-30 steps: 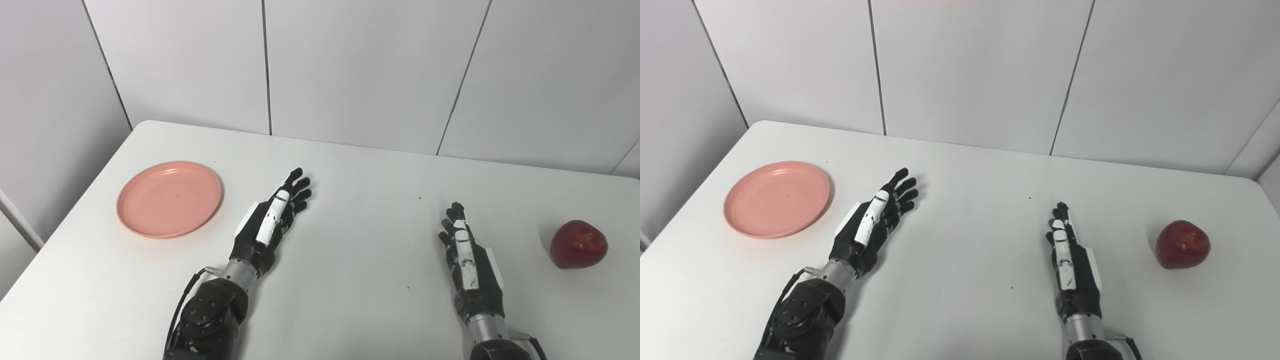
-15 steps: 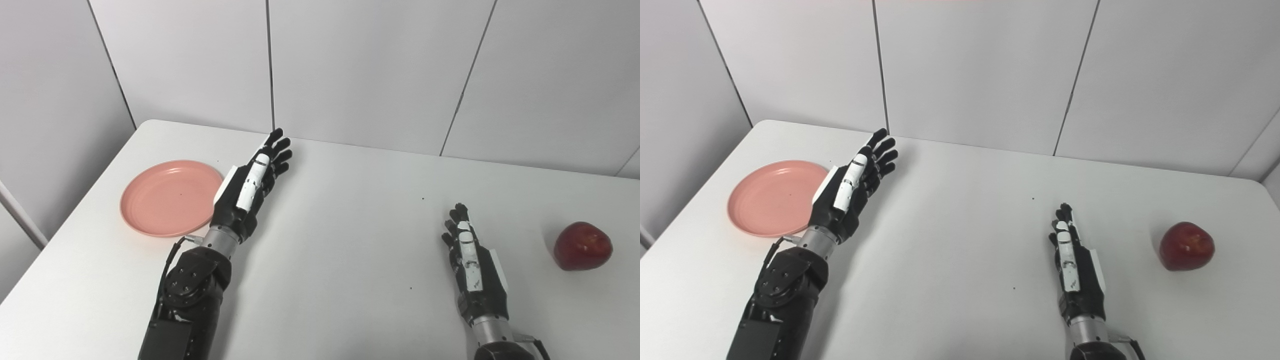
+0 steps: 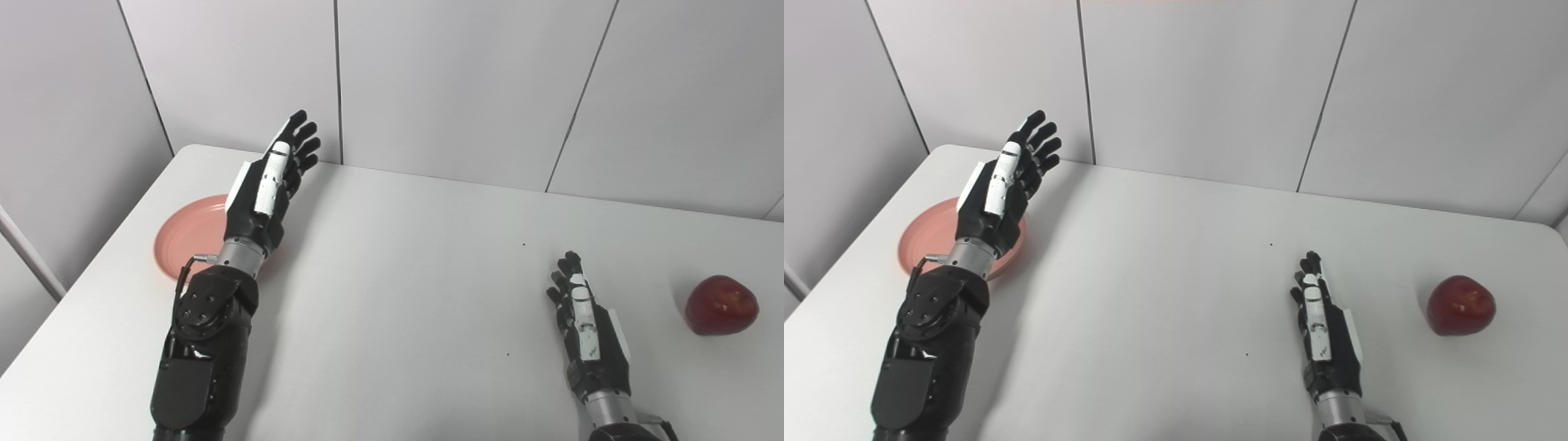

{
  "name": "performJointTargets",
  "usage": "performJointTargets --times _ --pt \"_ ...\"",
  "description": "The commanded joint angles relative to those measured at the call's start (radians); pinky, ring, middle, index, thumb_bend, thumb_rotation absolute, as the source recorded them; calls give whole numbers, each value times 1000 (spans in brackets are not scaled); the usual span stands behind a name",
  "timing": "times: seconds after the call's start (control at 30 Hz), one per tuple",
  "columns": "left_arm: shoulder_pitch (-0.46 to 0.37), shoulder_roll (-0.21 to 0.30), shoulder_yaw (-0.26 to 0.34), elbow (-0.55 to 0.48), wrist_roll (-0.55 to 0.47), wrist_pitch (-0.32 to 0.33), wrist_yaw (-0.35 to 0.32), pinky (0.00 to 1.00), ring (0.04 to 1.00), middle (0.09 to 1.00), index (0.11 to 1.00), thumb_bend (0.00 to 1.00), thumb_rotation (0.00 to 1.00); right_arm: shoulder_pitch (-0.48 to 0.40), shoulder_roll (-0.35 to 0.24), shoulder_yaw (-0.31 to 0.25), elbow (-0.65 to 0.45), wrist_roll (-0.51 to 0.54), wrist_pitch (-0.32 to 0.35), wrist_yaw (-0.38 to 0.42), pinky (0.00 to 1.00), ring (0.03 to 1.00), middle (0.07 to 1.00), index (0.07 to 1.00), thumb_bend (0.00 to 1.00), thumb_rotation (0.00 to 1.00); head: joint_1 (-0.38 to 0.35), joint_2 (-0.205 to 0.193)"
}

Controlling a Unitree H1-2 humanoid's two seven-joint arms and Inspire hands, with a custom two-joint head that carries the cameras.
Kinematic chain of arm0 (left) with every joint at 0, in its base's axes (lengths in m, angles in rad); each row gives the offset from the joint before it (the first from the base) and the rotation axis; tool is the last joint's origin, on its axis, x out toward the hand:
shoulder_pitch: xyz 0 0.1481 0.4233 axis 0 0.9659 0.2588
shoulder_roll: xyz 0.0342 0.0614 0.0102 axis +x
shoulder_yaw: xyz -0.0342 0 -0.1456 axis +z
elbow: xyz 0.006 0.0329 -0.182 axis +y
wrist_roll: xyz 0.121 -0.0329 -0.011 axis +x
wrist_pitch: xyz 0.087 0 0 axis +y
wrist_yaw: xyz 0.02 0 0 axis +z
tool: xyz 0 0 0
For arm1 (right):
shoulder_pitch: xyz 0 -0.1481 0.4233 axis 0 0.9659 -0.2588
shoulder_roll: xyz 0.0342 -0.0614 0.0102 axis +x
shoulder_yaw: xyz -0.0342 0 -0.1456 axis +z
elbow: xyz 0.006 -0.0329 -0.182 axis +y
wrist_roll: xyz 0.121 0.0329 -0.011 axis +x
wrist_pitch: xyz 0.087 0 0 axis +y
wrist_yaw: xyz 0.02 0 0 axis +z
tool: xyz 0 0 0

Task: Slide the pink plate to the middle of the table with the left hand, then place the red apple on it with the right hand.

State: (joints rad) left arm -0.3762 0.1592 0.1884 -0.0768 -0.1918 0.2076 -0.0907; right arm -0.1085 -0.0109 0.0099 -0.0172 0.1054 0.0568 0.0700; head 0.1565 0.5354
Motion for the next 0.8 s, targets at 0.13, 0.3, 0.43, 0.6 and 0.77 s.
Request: performJointTargets --times 0.13,0.3,0.43,0.6,0.77 --pt "-82 65 43 71 5 -108 15 925 926 937 912 414 1000 -7 -8 -7 -6 6 -50 11 1000 1000 1000 1000 210 1000 8 -3" --pt "-98 99 70 117 -17 -135 8 939 944 945 910 411 1000 -8 -12 -11 1 11 -61 17 1000 1000 1000 1000 219 1000 18 -5" --pt "-111 121 89 137 -4 -145 25 919 932 934 912 393 1000 -9 -11 -14 9 10 -71 16 1000 1000 1000 1000 206 1000 18 -5" --pt "-125 143 127 143 -28 -137 39 917 924 927 900 369 1000 -9 -11 -16 6 8 -64 15 1000 1000 1000 1000 228 1000 21 -4" --pt "-133 165 153 152 -37 -116 54 911 926 931 904 353 1000 -6 -10 -16 1 13 -58 18 1000 1000 1000 1000 233 1000 22 -4"
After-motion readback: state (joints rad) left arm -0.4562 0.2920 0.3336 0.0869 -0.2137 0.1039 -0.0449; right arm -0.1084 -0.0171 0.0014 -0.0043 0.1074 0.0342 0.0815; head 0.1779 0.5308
